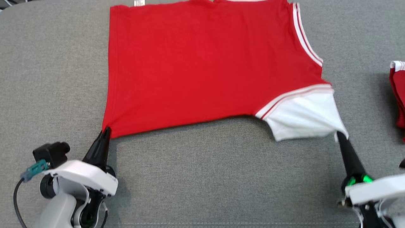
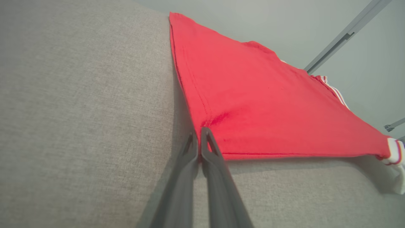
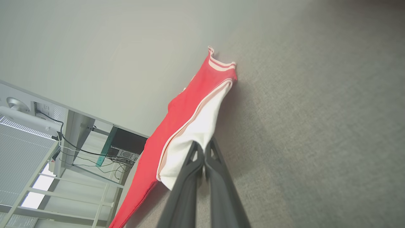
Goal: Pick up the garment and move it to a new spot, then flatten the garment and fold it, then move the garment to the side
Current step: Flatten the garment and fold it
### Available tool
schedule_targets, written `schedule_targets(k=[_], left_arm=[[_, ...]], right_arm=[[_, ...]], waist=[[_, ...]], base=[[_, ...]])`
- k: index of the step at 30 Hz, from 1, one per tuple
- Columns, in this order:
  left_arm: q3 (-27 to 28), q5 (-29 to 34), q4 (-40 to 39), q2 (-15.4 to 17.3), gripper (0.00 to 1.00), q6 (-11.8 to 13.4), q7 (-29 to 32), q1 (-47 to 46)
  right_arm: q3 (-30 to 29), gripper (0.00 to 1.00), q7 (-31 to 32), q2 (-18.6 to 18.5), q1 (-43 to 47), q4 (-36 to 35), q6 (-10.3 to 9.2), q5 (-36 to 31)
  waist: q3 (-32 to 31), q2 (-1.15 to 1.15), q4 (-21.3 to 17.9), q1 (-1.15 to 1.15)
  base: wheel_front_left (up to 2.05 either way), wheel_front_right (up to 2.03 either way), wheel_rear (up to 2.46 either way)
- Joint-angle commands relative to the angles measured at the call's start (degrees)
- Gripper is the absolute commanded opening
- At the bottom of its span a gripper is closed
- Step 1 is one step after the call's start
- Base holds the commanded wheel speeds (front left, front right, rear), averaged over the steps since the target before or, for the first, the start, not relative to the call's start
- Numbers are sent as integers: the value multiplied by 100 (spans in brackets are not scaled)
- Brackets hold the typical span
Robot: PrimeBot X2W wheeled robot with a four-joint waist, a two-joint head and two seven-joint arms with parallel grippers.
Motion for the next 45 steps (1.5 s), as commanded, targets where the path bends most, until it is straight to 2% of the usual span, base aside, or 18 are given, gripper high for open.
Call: schedule_targets(k=[1,10,17,23,24,25,26,27,33,35,38,42,45], left_arm=[[256,10,-275,240,0,110,-21,90],[413,-236,-1399,380,0,746,262,1413],[536,-288,-1827,498,0,1071,352,1904],[531,-324,-1884,488,0,1209,453,1972],[523,-360,-1877,469,0,1208,486,1972],[523,-416,-1876,439,17,1180,508,1970],[517,-471,-1875,412,84,1155,541,1977],[510,-498,-1875,406,100,1141,565,1982],[547,-505,-1966,490,100,1250,638,2075],[600,-370,-2082,581,100,1370,554,2077],[725,-46,-2347,716,100,1608,269,1997],[785,509,-2866,922,100,1842,-110,1751],[741,903,-3236,1096,100,1895,-254,1454]], right_arm=[[35,0,-47,-23,224,-248,26,-120],[-354,0,461,578,1388,-593,26,-831],[-536,0,769,728,1796,-793,26,-960],[-486,0,814,744,1734,-657,26,-911],[-494,34,807,744,1700,-595,26,-961],[-480,83,837,745,1666,-537,26,-983],[-473,100,840,745,1625,-518,26,-981],[-486,100,829,745,1594,-510,26,-982],[-627,100,965,746,1380,-673,26,-1216],[-670,100,980,746,1202,-802,26,-1445],[-777,100,834,705,904,-1084,26,-1977],[-881,100,460,449,503,-1355,26,-2928],[-803,100,134,196,183,-1435,26,-3654]], waist=[[-58,0,-10,0],[-359,0,-187,0],[-408,0,-315,0],[-420,0,-378,0],[-423,0,-377,0],[-429,0,-372,0],[-440,0,-368,0],[-453,0,-360,0],[-584,0,-303,0],[-653,0,-282,0],[-792,0,-220,0],[-1023,0,-130,0],[-1168,0,-84,0]], base=[[0,0,0],[0,0,0],[0,0,0],[0,0,0],[0,0,0],[0,0,0],[0,0,0],[0,0,0],[0,0,0],[0,0,0],[0,0,0],[0,0,0],[0,0,0]])
